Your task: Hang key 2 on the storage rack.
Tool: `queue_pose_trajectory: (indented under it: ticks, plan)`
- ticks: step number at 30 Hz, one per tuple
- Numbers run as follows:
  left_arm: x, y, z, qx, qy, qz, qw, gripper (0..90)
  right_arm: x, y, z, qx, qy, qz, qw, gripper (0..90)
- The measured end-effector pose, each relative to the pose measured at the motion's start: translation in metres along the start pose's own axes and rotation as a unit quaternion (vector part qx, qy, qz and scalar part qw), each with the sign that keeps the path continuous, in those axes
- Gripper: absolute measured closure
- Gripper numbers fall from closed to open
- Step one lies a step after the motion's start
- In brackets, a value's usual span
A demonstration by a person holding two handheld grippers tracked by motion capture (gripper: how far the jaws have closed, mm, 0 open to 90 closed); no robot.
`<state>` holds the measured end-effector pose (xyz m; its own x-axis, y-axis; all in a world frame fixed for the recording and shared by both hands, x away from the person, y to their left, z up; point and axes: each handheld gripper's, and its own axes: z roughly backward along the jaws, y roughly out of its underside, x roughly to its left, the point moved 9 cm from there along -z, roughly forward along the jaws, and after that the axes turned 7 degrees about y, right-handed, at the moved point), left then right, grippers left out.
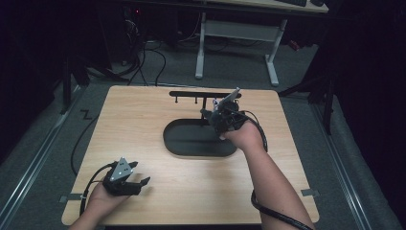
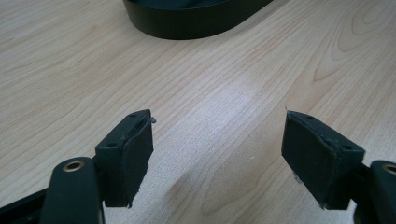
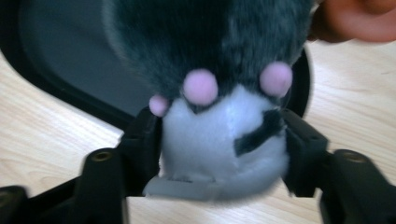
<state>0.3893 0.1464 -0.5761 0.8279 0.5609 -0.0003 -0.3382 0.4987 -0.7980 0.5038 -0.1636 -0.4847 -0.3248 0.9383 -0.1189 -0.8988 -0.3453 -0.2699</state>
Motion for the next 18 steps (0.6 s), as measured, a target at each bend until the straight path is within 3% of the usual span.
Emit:
queue_pose_trajectory:
  ticks: [4, 9, 13, 17, 18]
  plan:
    - [-0.001, 0.001, 0.000, 0.003, 0.001, 0.000, 1.0000, 25.4, 0.002, 0.005, 0.001, -0.004, -0.010, -0.002, 0.9999, 33.0]
    - [-0.003, 0.001, -0.002, 0.005, 0.001, -0.004, 1.0000, 25.4, -0.001, 0.018, 0.011, -0.028, -0.029, -0.015, 0.9991, 32.7]
    - [-0.004, 0.001, -0.003, 0.006, 0.000, -0.006, 1.0000, 25.4, -0.006, 0.035, 0.014, -0.042, -0.036, -0.020, 0.9983, 32.7]
    - [-0.004, 0.001, -0.004, 0.008, -0.001, -0.006, 0.9999, 25.3, -0.012, 0.055, 0.007, -0.051, -0.034, -0.020, 0.9979, 32.9]
    - [-0.004, 0.001, -0.004, 0.007, -0.001, -0.006, 1.0000, 25.2, -0.013, 0.064, 0.003, -0.063, -0.044, -0.029, 0.9967, 32.9]
